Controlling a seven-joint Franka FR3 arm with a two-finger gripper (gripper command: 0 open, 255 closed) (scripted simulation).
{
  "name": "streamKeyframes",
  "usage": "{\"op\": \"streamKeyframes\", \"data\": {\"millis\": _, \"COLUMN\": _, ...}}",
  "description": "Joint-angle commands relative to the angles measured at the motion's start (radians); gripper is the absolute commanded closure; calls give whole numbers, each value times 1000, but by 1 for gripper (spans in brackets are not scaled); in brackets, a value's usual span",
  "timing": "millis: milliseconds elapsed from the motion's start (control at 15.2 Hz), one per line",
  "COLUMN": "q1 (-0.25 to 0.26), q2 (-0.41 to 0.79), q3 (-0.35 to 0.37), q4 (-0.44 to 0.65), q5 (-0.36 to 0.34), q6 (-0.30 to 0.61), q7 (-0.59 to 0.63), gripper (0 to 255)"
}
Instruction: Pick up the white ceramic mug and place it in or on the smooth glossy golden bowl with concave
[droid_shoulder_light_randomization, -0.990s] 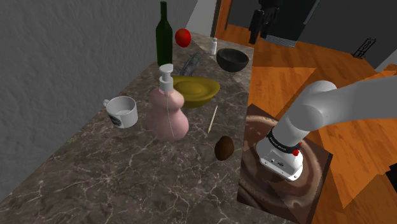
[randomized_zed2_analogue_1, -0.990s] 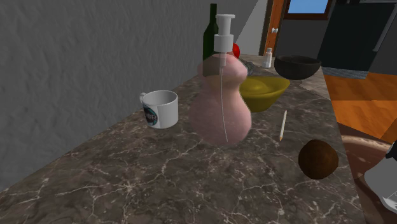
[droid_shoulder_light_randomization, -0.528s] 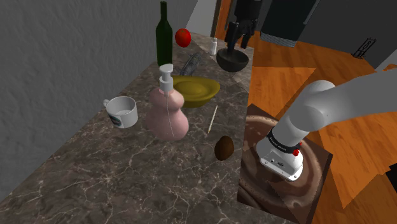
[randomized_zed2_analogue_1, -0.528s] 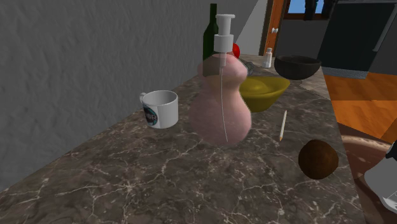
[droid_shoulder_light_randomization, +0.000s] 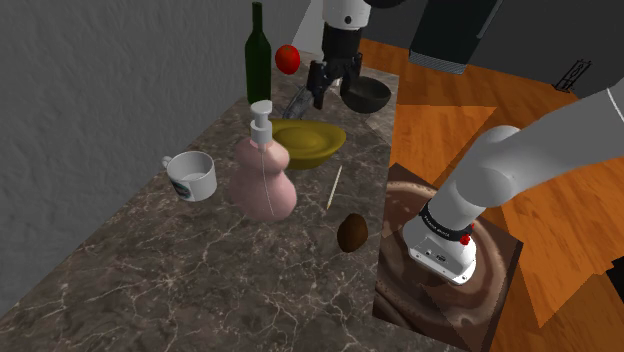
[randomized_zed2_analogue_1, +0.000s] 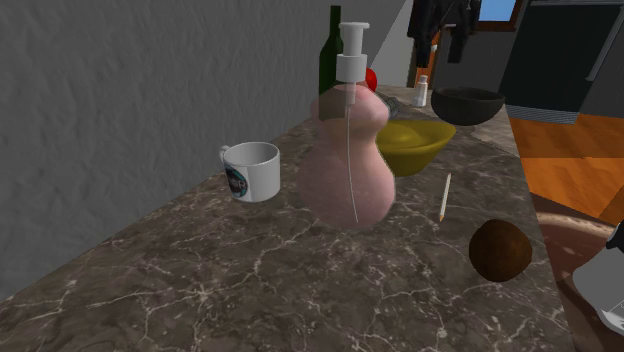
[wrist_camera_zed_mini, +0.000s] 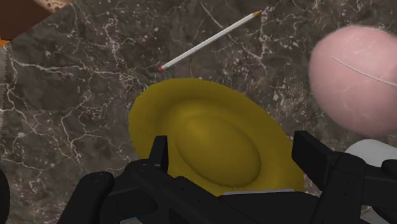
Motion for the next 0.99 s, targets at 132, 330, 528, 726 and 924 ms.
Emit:
{"op": "streamKeyframes", "data": {"millis": 132, "q1": 8, "q2": 115, "q3": 69, "q4": 38, "q5": 14, "q6": 88, "q7": 88, "gripper": 0}}
{"op": "streamKeyframes", "data": {"millis": 330, "q1": 11, "q2": 215, "q3": 118, "q4": 84, "q5": 7, "q6": 148, "q7": 157, "gripper": 0}}
{"op": "streamKeyframes", "data": {"millis": 528, "q1": 14, "q2": 322, "q3": 164, "q4": 142, "q5": -17, "q6": 202, "q7": 231, "gripper": 0}}
{"op": "streamKeyframes", "data": {"millis": 726, "q1": 21, "q2": 437, "q3": 202, "q4": 211, "q5": -59, "q6": 247, "q7": 310, "gripper": 0}}
{"op": "streamKeyframes", "data": {"millis": 924, "q1": 37, "q2": 558, "q3": 229, "q4": 292, "q5": -116, "q6": 281, "q7": 393, "gripper": 0}}
